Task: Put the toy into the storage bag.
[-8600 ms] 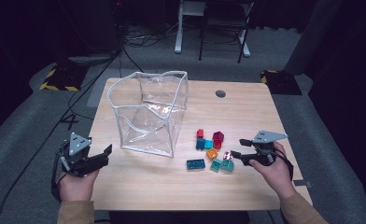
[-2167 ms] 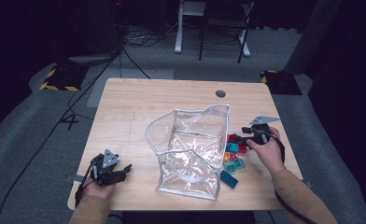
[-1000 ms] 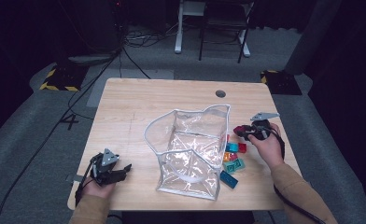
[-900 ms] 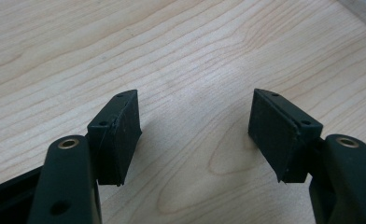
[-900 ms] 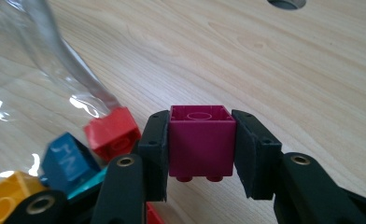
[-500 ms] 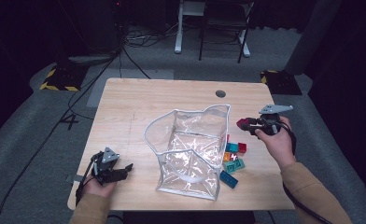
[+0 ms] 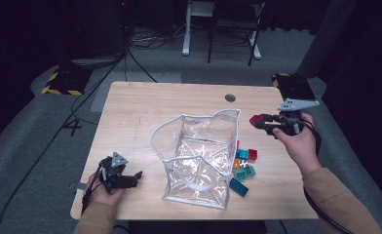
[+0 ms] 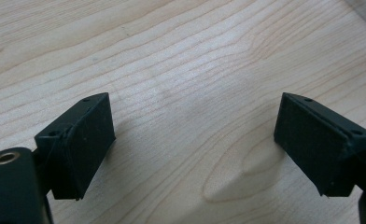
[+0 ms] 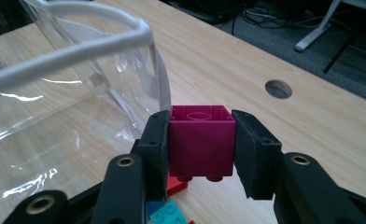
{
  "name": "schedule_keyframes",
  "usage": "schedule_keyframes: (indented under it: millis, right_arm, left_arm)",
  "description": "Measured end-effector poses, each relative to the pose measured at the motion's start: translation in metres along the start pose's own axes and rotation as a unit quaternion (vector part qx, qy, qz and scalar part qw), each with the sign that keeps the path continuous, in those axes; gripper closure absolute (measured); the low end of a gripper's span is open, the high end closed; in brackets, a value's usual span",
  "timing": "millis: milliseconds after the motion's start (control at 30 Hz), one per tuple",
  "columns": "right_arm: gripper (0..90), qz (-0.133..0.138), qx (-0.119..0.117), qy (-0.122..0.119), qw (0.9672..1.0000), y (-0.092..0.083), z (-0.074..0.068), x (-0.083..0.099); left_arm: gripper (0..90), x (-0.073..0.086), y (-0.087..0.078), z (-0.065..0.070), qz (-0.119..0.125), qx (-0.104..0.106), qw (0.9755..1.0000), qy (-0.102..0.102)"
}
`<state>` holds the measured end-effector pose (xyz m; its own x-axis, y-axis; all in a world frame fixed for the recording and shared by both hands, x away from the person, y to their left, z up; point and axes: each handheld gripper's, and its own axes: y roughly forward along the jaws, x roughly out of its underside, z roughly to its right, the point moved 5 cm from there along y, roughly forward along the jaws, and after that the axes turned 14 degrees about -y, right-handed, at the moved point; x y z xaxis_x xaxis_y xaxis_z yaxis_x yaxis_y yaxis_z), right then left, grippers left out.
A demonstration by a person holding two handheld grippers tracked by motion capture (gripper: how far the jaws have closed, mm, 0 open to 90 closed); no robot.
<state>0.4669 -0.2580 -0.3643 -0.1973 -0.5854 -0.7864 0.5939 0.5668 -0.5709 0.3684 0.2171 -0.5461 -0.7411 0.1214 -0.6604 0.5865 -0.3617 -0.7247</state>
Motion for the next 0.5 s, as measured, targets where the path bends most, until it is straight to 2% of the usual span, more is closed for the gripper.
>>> schedule_keyframes:
  millis: [500]
  right_arm:
    - [59.0, 0.029, -0.013, -0.014, 0.9994, -0.023, -0.007, -0.042]
  left_arm:
    - [11.7, 0.0, 0.0, 0.0, 0.0, 0.0, 1.0, -0.001]
